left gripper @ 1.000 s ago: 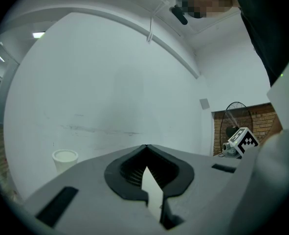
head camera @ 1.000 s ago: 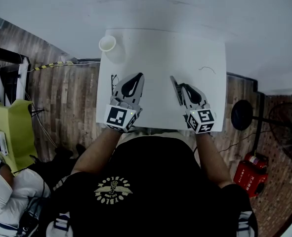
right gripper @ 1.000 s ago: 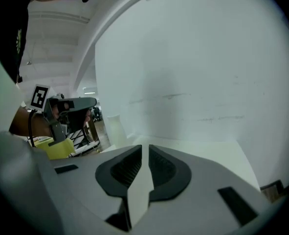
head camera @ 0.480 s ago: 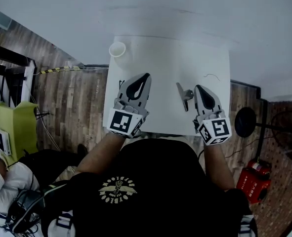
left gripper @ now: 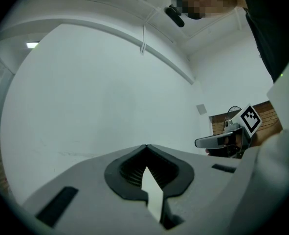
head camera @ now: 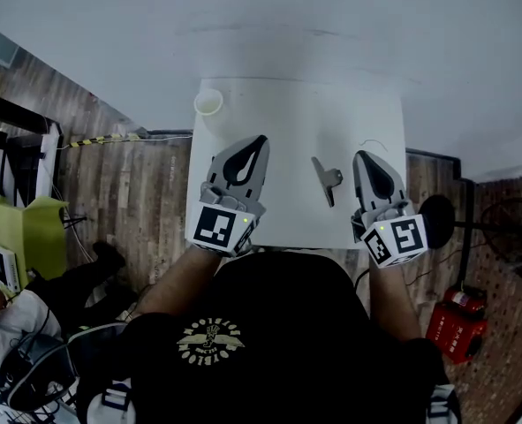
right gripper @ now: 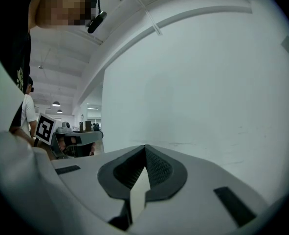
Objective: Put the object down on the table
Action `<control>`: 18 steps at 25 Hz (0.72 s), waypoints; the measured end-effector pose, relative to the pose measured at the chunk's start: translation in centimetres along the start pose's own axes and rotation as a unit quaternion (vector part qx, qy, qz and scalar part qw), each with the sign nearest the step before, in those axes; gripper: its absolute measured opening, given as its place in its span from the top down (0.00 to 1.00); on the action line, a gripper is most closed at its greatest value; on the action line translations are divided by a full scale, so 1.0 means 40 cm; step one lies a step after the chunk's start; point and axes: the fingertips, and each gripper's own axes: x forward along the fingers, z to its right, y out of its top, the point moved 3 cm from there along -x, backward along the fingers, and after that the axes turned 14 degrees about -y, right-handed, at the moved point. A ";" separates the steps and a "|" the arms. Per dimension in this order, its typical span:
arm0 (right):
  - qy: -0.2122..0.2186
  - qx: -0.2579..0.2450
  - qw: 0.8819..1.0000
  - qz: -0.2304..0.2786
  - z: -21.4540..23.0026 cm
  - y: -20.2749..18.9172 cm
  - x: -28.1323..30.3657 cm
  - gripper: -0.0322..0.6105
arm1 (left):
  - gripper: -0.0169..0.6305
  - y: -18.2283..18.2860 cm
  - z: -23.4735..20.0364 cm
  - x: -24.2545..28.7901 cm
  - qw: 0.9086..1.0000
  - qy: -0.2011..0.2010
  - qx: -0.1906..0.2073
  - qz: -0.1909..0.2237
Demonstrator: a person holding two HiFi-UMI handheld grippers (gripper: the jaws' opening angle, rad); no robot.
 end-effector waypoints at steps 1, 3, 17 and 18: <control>-0.002 0.000 1.000 -0.001 0.000 0.000 -0.001 0.95 | 0.96 -0.001 -0.002 -0.001 1.000 0.001 -0.003 -0.002; -0.006 0.002 1.000 -0.002 0.000 0.001 -0.004 0.95 | 0.96 0.001 -0.005 -0.001 1.000 -0.001 -0.004 -0.001; -0.035 0.003 0.999 -0.013 -0.002 -0.013 -0.011 0.95 | 0.96 -0.010 -0.021 -0.001 1.000 -0.026 0.004 -0.004; -0.037 0.004 0.999 -0.014 -0.005 -0.014 -0.010 0.95 | 0.96 -0.010 -0.023 -0.002 1.000 -0.027 0.004 -0.005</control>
